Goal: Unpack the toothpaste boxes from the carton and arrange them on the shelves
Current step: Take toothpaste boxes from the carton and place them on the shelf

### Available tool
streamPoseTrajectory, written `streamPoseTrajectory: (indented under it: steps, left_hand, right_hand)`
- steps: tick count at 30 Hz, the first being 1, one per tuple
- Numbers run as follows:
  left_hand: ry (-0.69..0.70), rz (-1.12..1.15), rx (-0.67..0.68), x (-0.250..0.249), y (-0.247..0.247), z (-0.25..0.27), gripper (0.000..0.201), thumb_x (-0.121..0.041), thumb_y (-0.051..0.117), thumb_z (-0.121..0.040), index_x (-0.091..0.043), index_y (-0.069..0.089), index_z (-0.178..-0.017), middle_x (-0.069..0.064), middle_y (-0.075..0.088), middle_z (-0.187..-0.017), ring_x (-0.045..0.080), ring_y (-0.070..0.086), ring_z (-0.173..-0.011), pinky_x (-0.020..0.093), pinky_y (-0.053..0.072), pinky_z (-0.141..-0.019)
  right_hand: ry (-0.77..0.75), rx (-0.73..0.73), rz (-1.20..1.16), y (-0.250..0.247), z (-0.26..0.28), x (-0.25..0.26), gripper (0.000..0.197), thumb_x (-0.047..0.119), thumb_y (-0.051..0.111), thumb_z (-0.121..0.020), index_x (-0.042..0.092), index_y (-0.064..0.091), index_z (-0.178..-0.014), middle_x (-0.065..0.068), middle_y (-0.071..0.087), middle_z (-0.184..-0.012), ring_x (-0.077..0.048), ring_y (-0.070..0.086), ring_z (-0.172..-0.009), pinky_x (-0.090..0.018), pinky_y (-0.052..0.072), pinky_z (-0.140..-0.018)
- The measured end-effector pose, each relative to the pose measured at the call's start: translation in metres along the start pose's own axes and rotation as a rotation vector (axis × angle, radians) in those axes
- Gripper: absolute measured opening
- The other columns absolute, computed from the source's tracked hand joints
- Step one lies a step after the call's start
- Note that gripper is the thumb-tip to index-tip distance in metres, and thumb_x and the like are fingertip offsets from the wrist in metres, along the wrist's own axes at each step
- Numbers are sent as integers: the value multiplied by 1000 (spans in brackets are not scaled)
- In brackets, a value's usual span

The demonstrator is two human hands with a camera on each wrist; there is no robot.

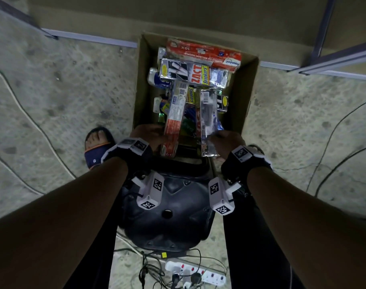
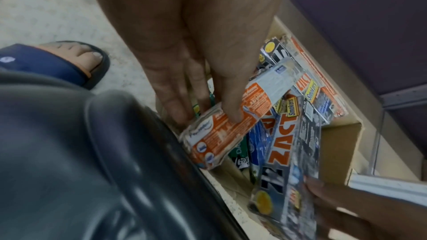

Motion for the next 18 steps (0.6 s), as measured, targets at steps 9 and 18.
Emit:
streamPoseTrajectory:
  steps: [9,18]
  left_hand:
    - [33,58,30,-41,-1,-7,42,-30,90,-64,-31,66,-98,-8,75,-91,16,72,-90,39,61,-75]
    - [-1,60,49,-46,5,-12,56,-24,88,-68,-19,63,-118,1,72,-107,23,69,-100,46,58,-84]
  right_hand:
    - [-31,5,70,-16,-3,30,41,55,74,-76,32,60,-107,10,63,-103,-5,60,-74,-19,41,-54]
    - [-11,18,143,-9,-13,48,74,49,73,-82,18,42,-142,-3,60,-130,-25,64,-109,-42,54,-95]
Point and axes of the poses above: each hand's wrist, its own z-axis away from the middle knuckle, its own y-axis out of the palm, x = y × z, the point moved 4 cm from there along -z, towards the middle knuckle
